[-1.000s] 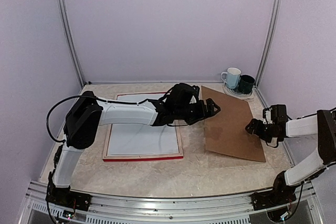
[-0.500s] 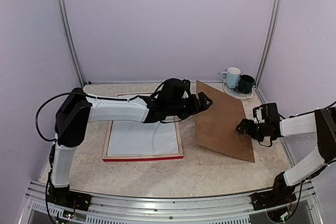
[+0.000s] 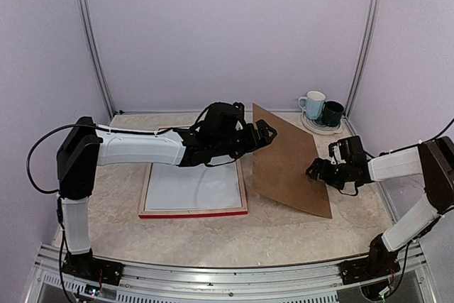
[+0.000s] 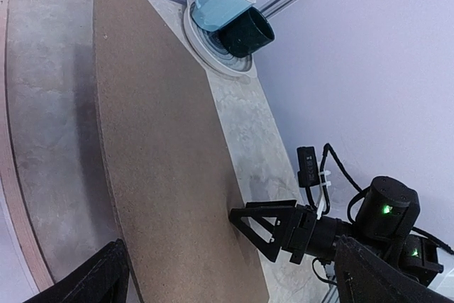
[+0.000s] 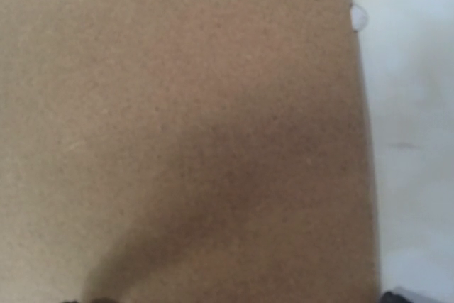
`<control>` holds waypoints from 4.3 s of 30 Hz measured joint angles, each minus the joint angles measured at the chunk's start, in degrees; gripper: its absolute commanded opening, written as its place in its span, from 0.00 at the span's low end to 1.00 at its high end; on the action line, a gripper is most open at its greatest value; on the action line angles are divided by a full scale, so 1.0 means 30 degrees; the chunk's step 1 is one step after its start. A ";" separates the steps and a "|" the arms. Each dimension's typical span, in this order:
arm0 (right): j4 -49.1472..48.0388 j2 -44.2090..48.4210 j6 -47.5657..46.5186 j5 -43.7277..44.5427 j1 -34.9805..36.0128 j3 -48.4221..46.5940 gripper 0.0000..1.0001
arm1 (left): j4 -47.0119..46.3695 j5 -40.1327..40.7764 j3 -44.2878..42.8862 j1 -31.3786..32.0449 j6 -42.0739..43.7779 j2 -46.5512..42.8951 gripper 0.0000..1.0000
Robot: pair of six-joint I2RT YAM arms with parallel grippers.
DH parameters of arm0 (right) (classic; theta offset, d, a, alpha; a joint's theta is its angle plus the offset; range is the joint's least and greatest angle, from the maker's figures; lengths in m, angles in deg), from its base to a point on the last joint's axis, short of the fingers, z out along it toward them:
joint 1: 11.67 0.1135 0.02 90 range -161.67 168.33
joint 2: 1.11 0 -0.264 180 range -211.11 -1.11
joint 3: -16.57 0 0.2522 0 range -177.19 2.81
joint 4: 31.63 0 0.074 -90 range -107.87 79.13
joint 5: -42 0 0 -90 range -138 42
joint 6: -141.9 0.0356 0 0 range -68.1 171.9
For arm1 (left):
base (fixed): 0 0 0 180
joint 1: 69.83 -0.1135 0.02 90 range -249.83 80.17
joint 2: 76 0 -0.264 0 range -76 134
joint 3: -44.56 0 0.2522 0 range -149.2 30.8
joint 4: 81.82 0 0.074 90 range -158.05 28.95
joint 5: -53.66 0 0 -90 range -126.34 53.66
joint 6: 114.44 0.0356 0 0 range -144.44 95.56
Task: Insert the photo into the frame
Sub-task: Turn over the backboard, then pass from the left arm to the right
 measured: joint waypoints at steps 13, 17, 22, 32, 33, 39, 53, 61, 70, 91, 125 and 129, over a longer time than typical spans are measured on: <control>-0.1974 -0.1508 0.1304 -0.1107 0.2470 -0.1705 0.90 | -0.0102 0.0867 0.1566 0.0189 0.0066 -0.2353 0.99; -0.2302 -0.1625 0.1428 -0.1413 0.2863 -0.2098 0.90 | -0.0095 0.0860 0.1617 0.0262 0.0066 -0.2521 0.99; -0.2390 -0.1683 0.1566 -0.1741 0.3184 -0.2579 0.91 | -0.0102 0.0874 0.1617 0.0401 0.0066 -0.2630 0.99; -0.2514 -0.1989 0.1712 -0.1931 0.3534 -0.3133 0.91 | 0.0036 0.1078 0.1392 0.0437 0.0066 -0.2623 0.99; -0.2404 -0.1982 0.1719 -0.1902 0.3548 -0.3206 0.91 | 0.0036 0.1107 0.1384 0.0444 0.0066 -0.2623 0.99; -0.1494 -0.1967 0.1698 -0.1668 0.3570 -0.3687 0.91 | -0.0299 0.1333 0.1384 0.0459 -0.0022 -0.2506 0.99; -0.1996 -0.1158 0.2273 -0.3235 0.3570 -0.3985 0.91 | -0.2878 0.1443 0.1443 0.0729 -0.0015 -0.2448 0.99; -0.1712 -0.0481 0.2601 -0.4007 0.3614 -0.4466 0.91 | -0.4736 0.1450 0.1421 0.1049 0.0029 -0.2448 0.99; -0.1647 0.0240 0.2922 -0.4940 0.4102 -0.5195 0.92 | -0.6761 0.1144 0.0554 0.1450 0.0131 -0.2361 0.99; 0.2732 0.0714 0.1581 -0.5887 0.5479 -0.5289 0.93 | -0.8335 -0.1705 0.0874 0.2339 -0.0423 -0.1523 0.99; 0.0503 0.4940 0.5158 -0.9515 0.2849 -0.1807 0.94 | -0.8255 0.1472 1.2203 0.1282 0.0153 -0.7104 0.99; -0.0648 0.5829 0.6608 -1.0069 0.2565 -0.1005 0.94 | -0.8437 0.1479 1.2524 0.1282 0.0138 -0.7089 0.99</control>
